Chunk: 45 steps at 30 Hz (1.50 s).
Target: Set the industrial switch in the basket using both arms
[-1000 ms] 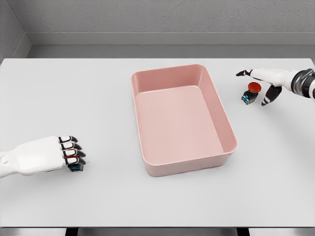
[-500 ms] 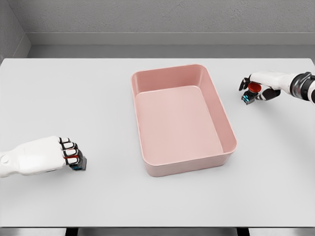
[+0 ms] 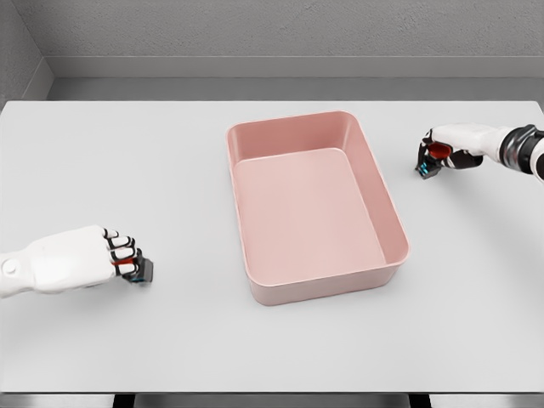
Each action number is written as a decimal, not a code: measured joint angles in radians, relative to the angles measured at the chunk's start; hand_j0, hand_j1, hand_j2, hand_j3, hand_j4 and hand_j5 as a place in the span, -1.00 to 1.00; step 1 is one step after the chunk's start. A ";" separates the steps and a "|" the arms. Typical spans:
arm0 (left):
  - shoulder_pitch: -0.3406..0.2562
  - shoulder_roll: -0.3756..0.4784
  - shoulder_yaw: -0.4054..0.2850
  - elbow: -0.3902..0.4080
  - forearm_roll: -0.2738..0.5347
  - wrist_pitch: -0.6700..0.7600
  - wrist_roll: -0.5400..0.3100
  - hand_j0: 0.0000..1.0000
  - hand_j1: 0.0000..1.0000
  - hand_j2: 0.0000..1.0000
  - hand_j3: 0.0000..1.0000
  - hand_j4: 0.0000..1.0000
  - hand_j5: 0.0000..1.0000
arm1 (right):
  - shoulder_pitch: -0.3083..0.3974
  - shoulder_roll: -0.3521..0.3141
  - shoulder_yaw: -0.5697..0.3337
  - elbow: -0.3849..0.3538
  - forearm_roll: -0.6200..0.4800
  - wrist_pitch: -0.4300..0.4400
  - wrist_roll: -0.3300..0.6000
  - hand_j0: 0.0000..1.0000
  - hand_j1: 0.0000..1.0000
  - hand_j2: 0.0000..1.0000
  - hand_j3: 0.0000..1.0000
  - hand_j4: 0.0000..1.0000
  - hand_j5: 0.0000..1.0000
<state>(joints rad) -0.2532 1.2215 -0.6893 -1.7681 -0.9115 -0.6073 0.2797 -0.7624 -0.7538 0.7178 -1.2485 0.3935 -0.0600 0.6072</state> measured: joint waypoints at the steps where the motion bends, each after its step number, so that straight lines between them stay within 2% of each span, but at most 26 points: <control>1: -0.003 -0.001 0.005 0.000 0.000 0.000 0.000 -0.84 -0.84 -0.84 -0.84 -0.84 -0.84 | -0.002 -0.001 0.000 -0.002 0.000 0.000 0.001 -0.09 -0.09 -0.09 -0.09 -0.09 -0.09; 8: -0.008 -0.017 0.080 -0.001 0.009 0.002 0.002 -0.83 -0.83 -0.83 -0.83 -0.83 -0.83 | -0.023 -0.008 -0.004 -0.008 0.000 -0.003 0.004 -0.09 -0.09 -0.09 -0.09 -0.09 -0.09; 12: -0.009 -0.050 0.137 -0.001 0.018 0.001 0.002 -0.82 -0.82 -0.82 -0.82 -0.82 -0.82 | -0.025 -0.025 -0.012 -0.045 -0.005 -0.003 0.004 -0.09 -0.09 -0.09 -0.09 -0.09 -0.09; 19: -0.084 -0.098 0.197 0.009 0.063 0.002 0.004 -0.79 -0.79 -0.79 -0.79 -0.79 -0.79 | -0.023 -0.057 -0.050 -0.140 -0.012 -0.006 0.004 -0.09 -0.09 -0.09 -0.09 -0.09 -0.09; 24: -0.118 -0.165 0.231 0.010 0.083 0.000 0.003 -0.79 -0.79 -0.79 -0.79 -0.79 -0.79 | -0.008 -0.091 -0.088 -0.229 -0.015 -0.003 0.004 -0.09 -0.09 -0.09 -0.09 -0.09 -0.09; 27: -0.164 -0.216 0.236 0.011 0.093 0.000 0.001 -0.79 -0.79 -0.79 -0.79 -0.79 -0.79 | -0.011 -0.103 -0.101 -0.276 -0.017 -0.002 0.004 -0.09 -0.09 -0.09 -0.09 -0.09 -0.09; 36: -0.275 -0.364 0.212 0.012 0.097 -0.001 -0.001 -0.78 -0.78 -0.78 -0.78 -0.78 -0.78 | 0.002 -0.127 -0.135 -0.404 -0.028 0.000 0.004 -0.07 -0.07 -0.07 -0.07 -0.07 -0.07; 40: -0.331 -0.442 0.141 0.017 0.089 -0.002 -0.007 -0.78 -0.78 -0.78 -0.78 -0.78 -0.78 | 0.005 -0.129 -0.136 -0.451 -0.034 0.000 0.005 -0.07 -0.07 -0.07 -0.07 -0.07 -0.07; 45: -0.339 -0.553 0.048 0.051 0.051 -0.001 -0.038 -0.78 -0.78 -0.78 -0.78 -0.78 -0.78 | 0.006 -0.129 -0.129 -0.486 -0.042 -0.001 0.004 -0.06 -0.06 -0.06 -0.06 -0.06 -0.06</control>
<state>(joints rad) -0.5921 0.6689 -0.6413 -1.7172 -0.8609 -0.6080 0.2413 -0.7563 -0.8824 0.5886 -1.7343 0.3514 -0.0609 0.6116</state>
